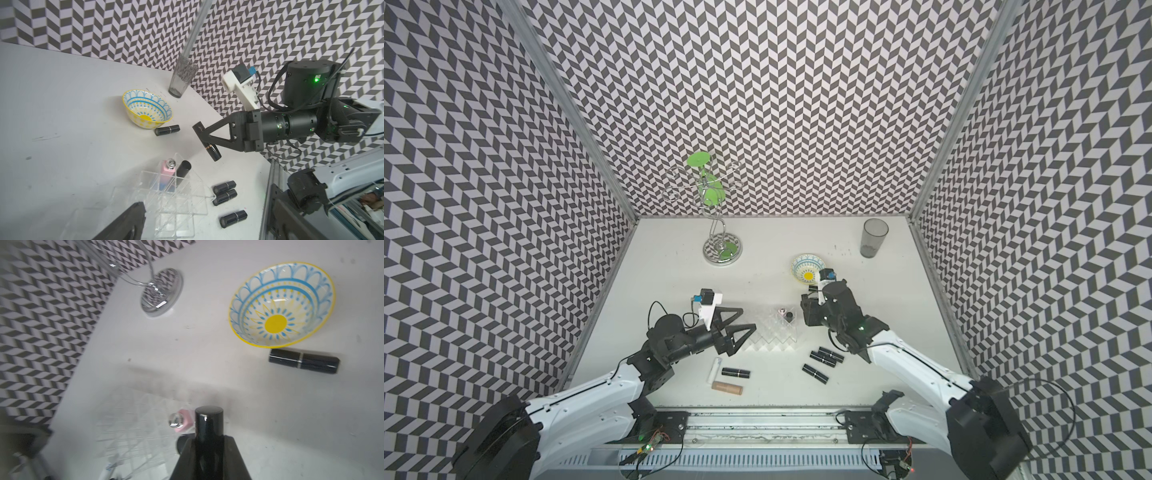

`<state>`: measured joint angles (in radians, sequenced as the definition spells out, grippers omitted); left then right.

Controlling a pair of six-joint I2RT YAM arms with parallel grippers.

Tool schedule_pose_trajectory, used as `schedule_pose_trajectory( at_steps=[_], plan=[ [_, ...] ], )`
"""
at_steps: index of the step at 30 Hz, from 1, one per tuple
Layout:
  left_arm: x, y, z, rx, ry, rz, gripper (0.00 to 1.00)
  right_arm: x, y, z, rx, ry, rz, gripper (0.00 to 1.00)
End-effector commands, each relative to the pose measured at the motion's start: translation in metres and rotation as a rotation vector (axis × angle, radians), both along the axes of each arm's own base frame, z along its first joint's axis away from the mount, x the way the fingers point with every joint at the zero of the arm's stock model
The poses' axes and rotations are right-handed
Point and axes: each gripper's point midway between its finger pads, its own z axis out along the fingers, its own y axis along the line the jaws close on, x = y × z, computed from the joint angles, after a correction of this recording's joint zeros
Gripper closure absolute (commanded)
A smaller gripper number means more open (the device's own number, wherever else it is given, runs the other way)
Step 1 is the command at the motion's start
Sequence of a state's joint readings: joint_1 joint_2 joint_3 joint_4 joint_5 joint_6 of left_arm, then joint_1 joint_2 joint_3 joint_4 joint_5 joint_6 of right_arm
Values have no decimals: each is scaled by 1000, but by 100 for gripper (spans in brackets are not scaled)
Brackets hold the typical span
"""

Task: Arrange the lipsticks in the organizer
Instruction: Pick up the lipstick at the center of the board.

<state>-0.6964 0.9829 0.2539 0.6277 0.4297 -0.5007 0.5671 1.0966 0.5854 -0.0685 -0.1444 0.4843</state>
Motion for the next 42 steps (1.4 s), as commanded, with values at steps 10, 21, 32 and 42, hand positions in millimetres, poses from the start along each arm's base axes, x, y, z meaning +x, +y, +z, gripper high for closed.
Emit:
schedule_pose_trajectory(
  at_steps=[10,21,32,42],
  plan=[
    [-37,-39,25,-129,-33,-232,0,-99,107,96,481,-129,498,100],
    [-44,-37,23,-160,-11,-258,18,-96,106,99,494,-167,461,100],
    [-50,-34,28,-178,-16,-277,55,-92,113,92,510,-158,467,99],
    [-51,-33,28,-174,-18,-280,77,-88,116,87,508,-151,458,95]
  ],
)
